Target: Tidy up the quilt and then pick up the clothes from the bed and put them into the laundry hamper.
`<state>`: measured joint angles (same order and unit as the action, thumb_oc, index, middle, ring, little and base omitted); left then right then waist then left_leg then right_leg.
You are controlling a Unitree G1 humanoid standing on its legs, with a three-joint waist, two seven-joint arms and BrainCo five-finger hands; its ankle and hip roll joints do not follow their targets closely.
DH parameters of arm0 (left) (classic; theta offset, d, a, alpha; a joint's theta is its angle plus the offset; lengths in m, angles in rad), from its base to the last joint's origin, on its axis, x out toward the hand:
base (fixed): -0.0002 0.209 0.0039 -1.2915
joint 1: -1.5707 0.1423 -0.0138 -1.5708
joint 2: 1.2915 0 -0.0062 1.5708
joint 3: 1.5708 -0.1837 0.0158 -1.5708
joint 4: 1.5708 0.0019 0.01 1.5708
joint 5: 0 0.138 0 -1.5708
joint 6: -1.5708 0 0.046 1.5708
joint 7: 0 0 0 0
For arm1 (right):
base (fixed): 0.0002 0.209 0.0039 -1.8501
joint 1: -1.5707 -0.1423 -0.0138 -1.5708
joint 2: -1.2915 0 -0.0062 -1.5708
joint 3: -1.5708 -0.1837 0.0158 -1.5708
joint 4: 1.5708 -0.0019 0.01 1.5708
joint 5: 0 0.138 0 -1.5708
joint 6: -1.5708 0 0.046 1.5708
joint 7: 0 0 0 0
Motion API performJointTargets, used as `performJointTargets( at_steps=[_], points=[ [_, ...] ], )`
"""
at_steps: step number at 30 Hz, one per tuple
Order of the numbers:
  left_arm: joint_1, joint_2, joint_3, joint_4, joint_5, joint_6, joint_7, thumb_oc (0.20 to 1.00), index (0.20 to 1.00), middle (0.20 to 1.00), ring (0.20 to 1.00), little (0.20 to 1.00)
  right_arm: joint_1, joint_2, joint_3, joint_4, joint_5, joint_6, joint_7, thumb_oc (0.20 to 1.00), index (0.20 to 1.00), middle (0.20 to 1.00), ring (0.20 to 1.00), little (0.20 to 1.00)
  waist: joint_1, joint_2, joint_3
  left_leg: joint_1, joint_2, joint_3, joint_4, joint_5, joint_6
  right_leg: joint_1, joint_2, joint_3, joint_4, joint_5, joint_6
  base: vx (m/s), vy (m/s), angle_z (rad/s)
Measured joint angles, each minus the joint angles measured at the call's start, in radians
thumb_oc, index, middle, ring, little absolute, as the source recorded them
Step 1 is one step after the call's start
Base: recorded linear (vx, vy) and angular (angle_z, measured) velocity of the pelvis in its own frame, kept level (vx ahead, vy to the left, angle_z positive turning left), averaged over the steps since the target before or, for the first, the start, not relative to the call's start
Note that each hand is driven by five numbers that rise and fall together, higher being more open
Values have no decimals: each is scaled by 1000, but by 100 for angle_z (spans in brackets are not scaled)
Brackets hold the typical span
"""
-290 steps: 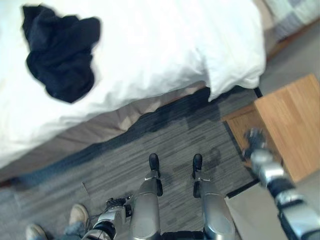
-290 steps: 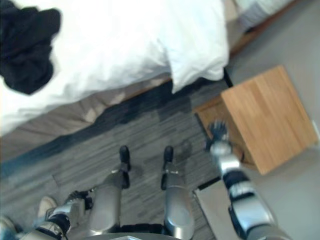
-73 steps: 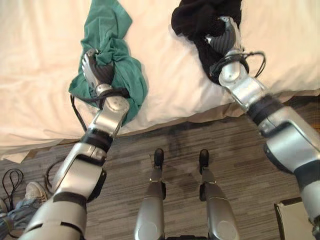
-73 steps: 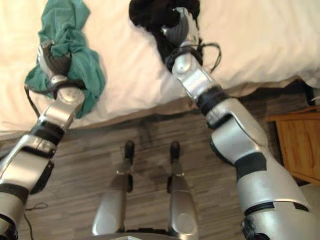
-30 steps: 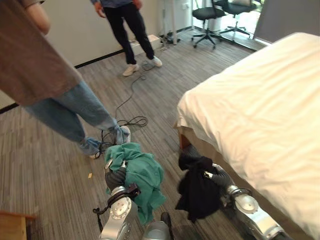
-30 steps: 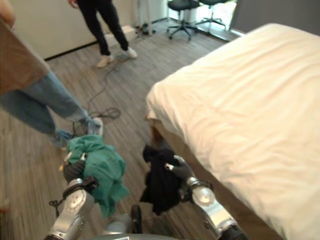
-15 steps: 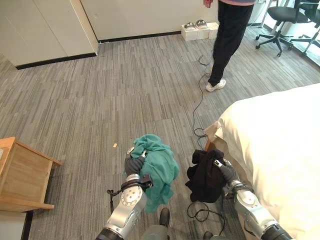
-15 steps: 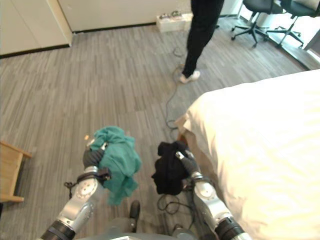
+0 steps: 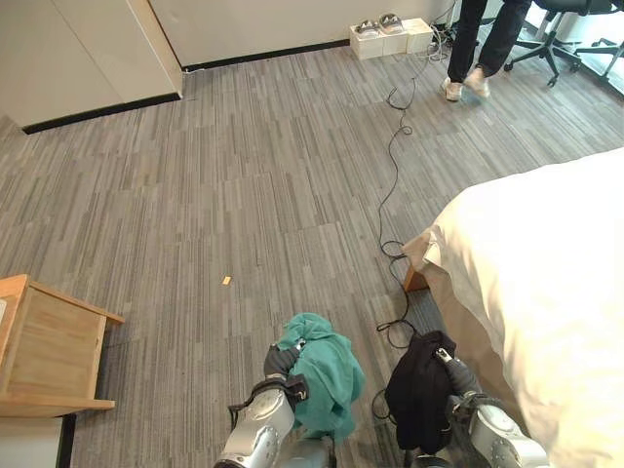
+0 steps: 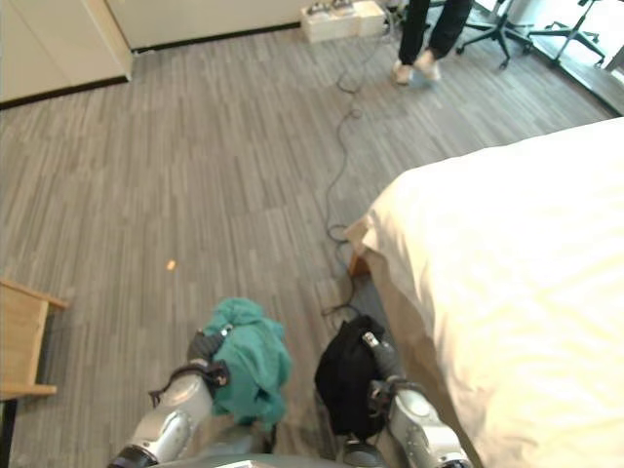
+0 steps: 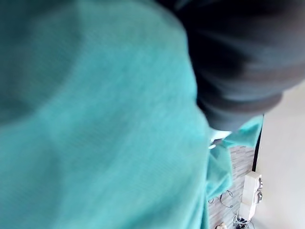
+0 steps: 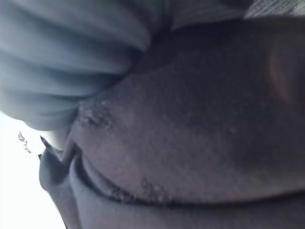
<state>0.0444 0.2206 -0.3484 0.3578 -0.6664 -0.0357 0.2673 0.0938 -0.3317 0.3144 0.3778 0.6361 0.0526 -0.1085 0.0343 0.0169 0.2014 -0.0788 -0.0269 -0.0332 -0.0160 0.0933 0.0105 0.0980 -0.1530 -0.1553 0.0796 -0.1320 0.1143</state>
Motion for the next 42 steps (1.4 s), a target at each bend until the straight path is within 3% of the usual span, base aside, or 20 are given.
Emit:
performJointTargets(
  at_steps=[2, 4, 7, 8, 11, 13, 17, 18, 20, 22, 24, 26, 27, 29, 33, 36, 37, 39, 40, 42],
  points=[
    [-9, -1, 2, -3, 1, 3, -5, 200, 200, 200, 200, 200, -10, -1, 0, 0, -1, 8, -3, 200, 200, 200, 200, 200, 11, 2, 3, -27, -14, 12, 68, -56, 34, -34, -15, -5, 97, -16, 7, 135, 243, 6],
    [-41, -20, -10, 1, 3, 18, -20, 200, 200, 200, 200, 200, -18, -20, -8, -40, -1, 14, -25, 200, 200, 200, 200, 200, 10, 36, 41, -87, -25, 46, 228, -163, 135, -213, -67, 1, 523, -24, 3, 253, 214, 36],
    [-15, 3, -19, -7, 2, 25, -31, 200, 200, 200, 200, 200, 13, 17, 7, -62, -1, 10, -43, 200, 200, 200, 200, 200, 6, 5, 73, -58, -89, 28, 296, -205, 118, -468, -201, 32, 987, 153, -51, 323, 69, 39],
    [0, 6, -16, -7, 2, 27, -32, 200, 200, 200, 200, 200, 19, 27, 8, -66, -2, 13, -45, 200, 200, 200, 200, 200, 8, 9, 74, -60, -85, 30, 298, -201, 117, -500, -201, 26, 984, 121, -62, 340, -146, 16],
    [57, 65, -5, -49, 0, 29, -48, 200, 200, 200, 200, 200, 49, 36, 9, -125, -1, 13, -45, 200, 200, 200, 200, 200, 6, -18, 107, -61, -92, 20, 271, -210, 82, -499, -98, -16, 386, 47, -62, 622, -341, 34],
    [-1, 75, -8, 20, -25, 11, -50, 200, 200, 200, 200, 200, 27, 33, -14, -108, -1, 4, -32, 200, 200, 200, 200, 200, -28, -50, 118, -73, -118, 18, 258, -216, 74, -468, -67, 20, 31, 101, 18, 707, -217, 65],
    [-10, 34, 2, 53, -29, -10, -53, 200, 200, 200, 200, 200, 7, 38, -43, -51, 1, -6, -28, 200, 200, 200, 200, 200, -56, -60, 150, -12, -139, -32, 289, -263, 77, -447, -69, 27, 62, 225, -18, 665, -212, 43],
    [19, 17, -15, 52, -26, -11, -69, 200, 200, 200, 200, 200, 23, 37, -41, -48, 5, -6, -23, 200, 200, 200, 200, 200, -63, -47, 156, 56, -111, -74, 252, -288, 43, -403, -39, 28, 121, 237, -27, 964, -266, 41],
    [48, 9, -8, 50, -25, -12, -78, 200, 200, 200, 200, 200, 57, 37, -39, -45, 12, -2, -10, 200, 200, 200, 200, 200, -67, -19, 139, 138, -46, -115, 238, -304, 7, -366, 43, 27, 220, 168, -76, 741, -171, 55],
    [61, 9, 4, 50, -26, -12, -88, 200, 200, 200, 200, 200, 57, 31, -41, -48, 11, -1, 10, 200, 200, 200, 200, 200, -70, -34, 130, 115, -33, -101, 358, -304, 5, -336, 55, 28, 244, 105, -107, 525, -166, 40],
    [89, 11, 23, 11, -25, -4, -87, 200, 200, 200, 200, 200, 25, -11, -54, -58, 8, 17, 39, 200, 200, 200, 200, 200, -58, -32, 115, -18, -19, -41, 647, -218, -39, -284, 59, 1, 268, 41, -166, 551, -183, 37],
    [87, 10, 49, -50, -24, -6, -87, 200, 200, 200, 200, 200, 15, -44, -86, -45, 8, 27, 57, 200, 200, 200, 200, 200, -42, -41, 119, -271, 9, 19, 1042, 58, -11, -213, 75, -20, 226, -9, -191, 528, 6, 52],
    [86, 14, 58, -58, -24, -6, -89, 200, 200, 200, 200, 200, 16, -48, -100, -35, 8, 29, 60, 200, 200, 200, 200, 200, -17, -48, 122, -358, 2, 22, 1096, -8, -1, -175, 71, -31, 204, -10, -185, 704, 83, 41],
    [104, 18, 64, -71, -35, -8, -86, 200, 200, 200, 200, 200, 33, -71, -110, -47, 0, 20, 76, 200, 200, 200, 200, 200, 6, -57, 131, -459, -77, 49, 822, -94, -8, -77, 71, -65, 147, -50, -159, 699, 94, 26],
    [167, 27, 70, -93, -40, -10, -86, 200, 200, 200, 200, 200, 61, -93, -63, -65, -4, 19, 99, 200, 200, 200, 200, 200, 43, -10, 133, -420, -65, 211, 348, -93, -3, 115, 155, -123, 3, -71, -125, 750, 112, -24],
    [184, 23, 57, -49, -39, -41, -105, 200, 200, 200, 200, 200, 120, -84, 15, -61, -13, 15, 87, 200, 200, 200, 200, 200, 27, -11, 123, -266, -40, 379, 240, -130, 92, 261, 191, -187, 47, -110, -65, 676, 125, 1],
    [207, 10, 47, -25, -36, -66, -108, 200, 200, 200, 200, 200, 152, -81, 38, -62, -13, 15, 73, 200, 200, 200, 200, 200, 33, -9, 79, -217, -23, 372, 219, -161, 113, 273, 207, -177, 106, -142, -40, 481, 173, -11],
    [172, 11, 19, 33, -35, -81, -107, 200, 200, 200, 200, 200, 147, -40, 50, -54, -21, 14, 58, 200, 200, 200, 200, 200, 44, -74, 56, -184, -69, 343, 223, -55, 214, 188, 114, -190, 394, -184, -23, 674, 359, 2],
    [142, 15, 5, 6, -35, -77, -104, 200, 200, 200, 200, 200, 166, -32, 42, -100, -41, 10, 55, 200, 200, 200, 200, 200, 45, -122, 61, -176, -124, 328, 256, -87, 239, 88, 42, -185, 633, -131, -7, 715, 377, 48],
    [86, -11, -31, -35, -25, -61, -86, 200, 200, 200, 200, 200, 183, -46, -1, -161, -45, -6, 34, 200, 200, 200, 200, 200, 4, -96, 71, -127, -185, 218, 258, -124, 243, -88, -47, -155, 973, -11, -20, 566, 214, 126]
  ],
)
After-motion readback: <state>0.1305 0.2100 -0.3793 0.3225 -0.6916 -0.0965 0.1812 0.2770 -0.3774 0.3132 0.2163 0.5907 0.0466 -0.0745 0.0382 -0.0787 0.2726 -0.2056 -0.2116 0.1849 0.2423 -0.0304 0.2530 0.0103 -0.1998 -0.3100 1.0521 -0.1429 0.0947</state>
